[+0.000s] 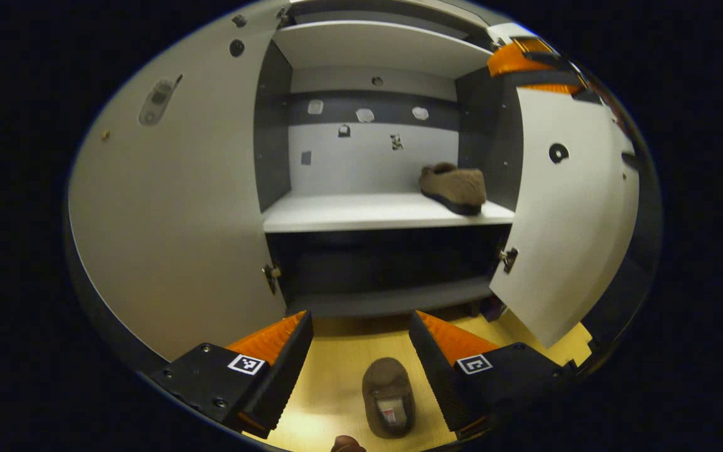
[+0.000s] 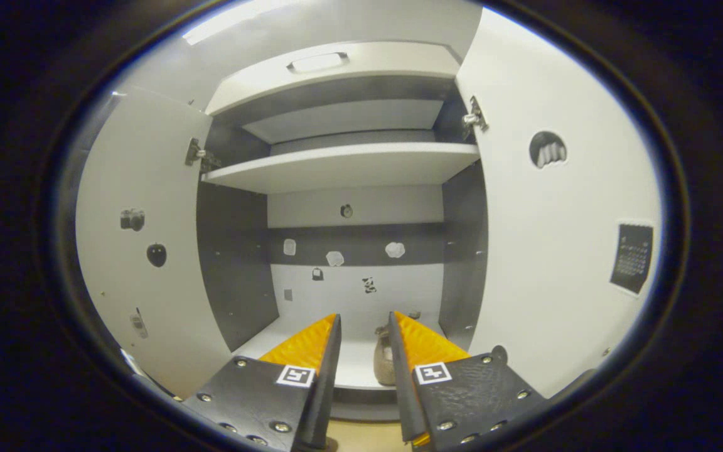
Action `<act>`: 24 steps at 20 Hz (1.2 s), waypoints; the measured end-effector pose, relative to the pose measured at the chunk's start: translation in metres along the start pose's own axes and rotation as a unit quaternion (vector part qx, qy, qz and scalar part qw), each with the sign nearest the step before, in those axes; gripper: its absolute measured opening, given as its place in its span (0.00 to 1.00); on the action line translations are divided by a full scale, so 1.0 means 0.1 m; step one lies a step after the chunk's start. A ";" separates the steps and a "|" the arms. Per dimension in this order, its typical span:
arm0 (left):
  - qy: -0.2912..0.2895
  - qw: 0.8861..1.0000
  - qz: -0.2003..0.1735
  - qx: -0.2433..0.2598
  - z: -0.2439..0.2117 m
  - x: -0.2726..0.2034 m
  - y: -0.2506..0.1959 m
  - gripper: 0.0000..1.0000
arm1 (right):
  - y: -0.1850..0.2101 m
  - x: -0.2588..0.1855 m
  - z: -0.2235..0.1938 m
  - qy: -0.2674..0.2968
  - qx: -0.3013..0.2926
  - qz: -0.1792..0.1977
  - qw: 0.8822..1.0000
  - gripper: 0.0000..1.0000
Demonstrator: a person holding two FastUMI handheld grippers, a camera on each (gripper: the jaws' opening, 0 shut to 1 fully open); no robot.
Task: Grab one shoe with the right hand and put it into the shoe cabinet, grab the other shoe with the left hand and put it into the shoe cabinet; then close the right door with the right hand and the left door with the left hand.
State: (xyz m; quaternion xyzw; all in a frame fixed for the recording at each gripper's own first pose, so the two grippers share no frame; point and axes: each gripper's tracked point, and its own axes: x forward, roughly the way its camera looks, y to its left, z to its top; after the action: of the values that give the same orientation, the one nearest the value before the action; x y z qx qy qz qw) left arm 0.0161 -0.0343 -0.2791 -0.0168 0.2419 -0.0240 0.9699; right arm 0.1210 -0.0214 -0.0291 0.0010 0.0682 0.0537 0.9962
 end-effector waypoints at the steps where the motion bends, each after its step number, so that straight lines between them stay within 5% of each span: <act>1: 0.019 1.000 -0.012 0.004 -0.20 0.04 -0.04 0.95 | -0.03 -0.08 0.06 -0.007 0.000 -0.004 1.000 0.41; 9: 0.146 0.986 -0.075 0.003 -1.51 0.18 -0.22 0.96 | -0.31 -0.50 0.33 -0.035 -0.009 -0.040 0.999 0.43; 20: 0.230 0.972 -0.049 -0.003 -2.36 0.71 0.02 0.96 | -0.44 -0.78 0.40 -0.037 -0.026 -0.062 0.997 0.43; 23: 0.230 0.970 -0.073 -0.028 -2.37 0.80 -0.08 0.82 | -0.45 -0.81 0.38 -0.033 -0.037 -0.064 0.997 0.43; 24: 0.232 0.969 -0.078 -0.032 -2.39 0.81 -0.13 0.67 | -0.45 -0.82 0.38 -0.033 -0.040 -0.065 0.997 0.43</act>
State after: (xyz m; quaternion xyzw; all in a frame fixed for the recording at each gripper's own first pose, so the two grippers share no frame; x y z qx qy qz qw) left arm -0.0251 -0.0570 -0.5272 -0.0611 0.4585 -0.0948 0.8815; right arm 0.0498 -0.0743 0.0195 -0.0415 0.0333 -0.0089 0.9985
